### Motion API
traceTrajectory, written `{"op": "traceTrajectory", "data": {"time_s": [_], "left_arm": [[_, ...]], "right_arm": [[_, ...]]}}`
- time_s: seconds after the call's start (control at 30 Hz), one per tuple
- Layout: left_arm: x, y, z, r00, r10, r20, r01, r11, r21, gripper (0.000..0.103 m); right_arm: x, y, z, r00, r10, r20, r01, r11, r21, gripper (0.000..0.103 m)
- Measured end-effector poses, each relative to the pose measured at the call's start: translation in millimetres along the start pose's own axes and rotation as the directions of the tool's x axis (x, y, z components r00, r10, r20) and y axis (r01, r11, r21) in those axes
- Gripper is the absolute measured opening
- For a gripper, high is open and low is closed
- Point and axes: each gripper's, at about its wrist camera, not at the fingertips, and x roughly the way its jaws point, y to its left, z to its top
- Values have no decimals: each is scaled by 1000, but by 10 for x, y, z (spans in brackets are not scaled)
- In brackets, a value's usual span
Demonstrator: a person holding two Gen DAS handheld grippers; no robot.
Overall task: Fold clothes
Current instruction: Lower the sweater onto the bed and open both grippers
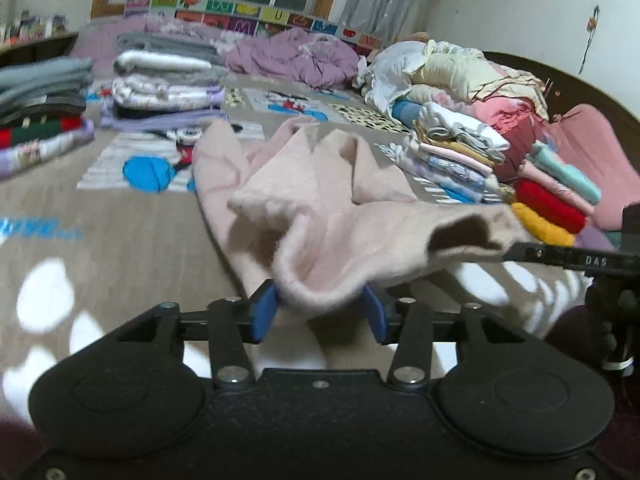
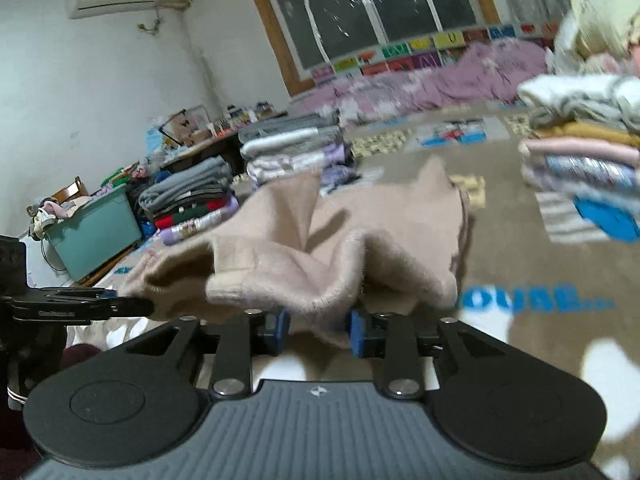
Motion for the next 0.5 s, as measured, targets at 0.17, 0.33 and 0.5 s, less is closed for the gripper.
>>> {"op": "traceTrajectory", "data": {"time_s": [0.17, 0.33, 0.5], "left_arm": [[-243, 139, -27, 998, -50, 30, 54, 985, -161, 58], [-135, 214, 6, 1000, 23, 16, -17, 960, -280, 66], [173, 129, -89, 996, 62, -60, -76, 962, -262, 68]], "right_arm": [[-320, 9, -154, 999, 45, -1, -45, 996, 83, 52], [-495, -123, -125, 996, 58, 66, -73, 963, 259, 58], [-223, -145, -109, 998, -60, -11, 61, 957, 284, 60]]}}
